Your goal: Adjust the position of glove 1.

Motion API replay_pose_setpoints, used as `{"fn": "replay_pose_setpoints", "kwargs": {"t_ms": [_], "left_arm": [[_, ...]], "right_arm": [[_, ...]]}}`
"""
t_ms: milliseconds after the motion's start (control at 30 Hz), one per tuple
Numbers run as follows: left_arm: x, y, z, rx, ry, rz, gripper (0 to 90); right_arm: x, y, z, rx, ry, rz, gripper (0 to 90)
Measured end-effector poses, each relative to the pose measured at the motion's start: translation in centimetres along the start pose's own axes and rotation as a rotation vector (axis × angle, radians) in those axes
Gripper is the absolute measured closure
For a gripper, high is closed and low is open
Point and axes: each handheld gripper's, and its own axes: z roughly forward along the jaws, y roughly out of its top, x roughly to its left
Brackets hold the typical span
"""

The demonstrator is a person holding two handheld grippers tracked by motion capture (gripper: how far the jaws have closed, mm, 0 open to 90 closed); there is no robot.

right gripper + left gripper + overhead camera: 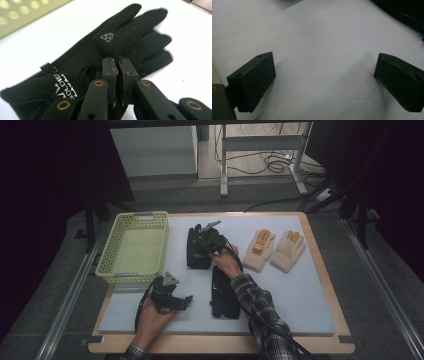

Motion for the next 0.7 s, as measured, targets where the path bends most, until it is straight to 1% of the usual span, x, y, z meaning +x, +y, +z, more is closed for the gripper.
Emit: {"fn": "replay_pose_setpoints", "kwargs": {"t_ms": [167, 233, 300, 400, 433, 533, 600, 700], "left_arm": [[0.0, 0.0, 0.0, 0.000, 0.000, 0.000, 3.7], [0.0, 0.0, 0.0, 0.000, 0.000, 0.000, 3.7], [0.0, 0.0, 0.0, 0.001, 0.001, 0.001, 3.7], [0.0, 0.0, 0.0, 0.001, 0.001, 0.001, 3.7], [0.0, 0.0, 0.0, 0.001, 0.001, 0.001, 3.7], [0.0, 0.0, 0.0, 0.001, 0.001, 0.002, 3.7], [0.0, 0.0, 0.0, 0.000, 0.001, 0.002, 3.7], [0.0, 0.0, 0.0, 0.000, 0.001, 0.002, 3.7]], "right_arm": [[-0.1, 0.4, -2.1, -0.037, 0.040, 0.028, 83.7], [0.2, 0.4, -2.9, -0.045, 0.040, 0.015, 83.7], [0.5, 0.4, -3.7, -0.056, 0.053, 0.018, 83.7], [0.8, 0.4, -5.0, -0.074, 0.060, 0.025, 83.6], [1.0, 0.5, -5.7, -0.083, 0.063, 0.021, 83.7], [1.4, 0.5, -7.3, -0.104, 0.077, 0.034, 83.6], [1.8, 0.4, -8.8, -0.113, 0.086, 0.041, 83.5], [2.7, -0.3, -10.6, -0.117, 0.086, 0.018, 83.3]]}}
